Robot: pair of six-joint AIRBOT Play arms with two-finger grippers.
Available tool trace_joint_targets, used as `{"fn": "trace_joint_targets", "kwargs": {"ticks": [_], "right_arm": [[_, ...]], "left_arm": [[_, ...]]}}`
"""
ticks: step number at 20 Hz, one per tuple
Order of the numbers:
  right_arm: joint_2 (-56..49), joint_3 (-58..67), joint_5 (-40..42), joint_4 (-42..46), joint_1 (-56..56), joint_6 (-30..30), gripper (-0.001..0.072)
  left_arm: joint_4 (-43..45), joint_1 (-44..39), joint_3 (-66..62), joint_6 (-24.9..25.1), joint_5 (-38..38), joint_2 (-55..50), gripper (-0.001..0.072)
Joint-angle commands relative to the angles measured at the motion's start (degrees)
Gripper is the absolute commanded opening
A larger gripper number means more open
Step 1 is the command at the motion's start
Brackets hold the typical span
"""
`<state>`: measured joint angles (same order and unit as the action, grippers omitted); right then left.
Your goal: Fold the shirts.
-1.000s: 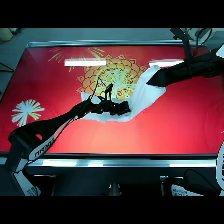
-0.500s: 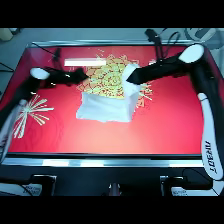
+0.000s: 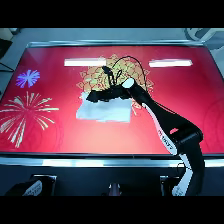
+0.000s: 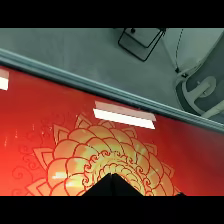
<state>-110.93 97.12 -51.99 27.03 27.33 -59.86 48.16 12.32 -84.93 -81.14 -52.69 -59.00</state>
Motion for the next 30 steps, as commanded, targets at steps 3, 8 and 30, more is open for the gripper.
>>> {"fn": "trace_joint_targets", "kwargs": {"ticks": [3,8,30], "right_arm": [[2.2,0.1,-8.1,5.4,-4.9,3.5,0.0686],[8.9,-0.1,-31.6,40.4,-21.5,-5.7,0.069],[7.1,-7.0,-20.8,3.9,-27.3,5.9,0.0021]], "left_arm": [[0.6,1.1,0.2,1.6,-0.4,4.5,0.0025],[0.5,1.0,2.8,1.9,-0.5,4.4,0.0025],[0.5,-2.1,3.7,1.7,-1.8,4.4,0.0026]]}}
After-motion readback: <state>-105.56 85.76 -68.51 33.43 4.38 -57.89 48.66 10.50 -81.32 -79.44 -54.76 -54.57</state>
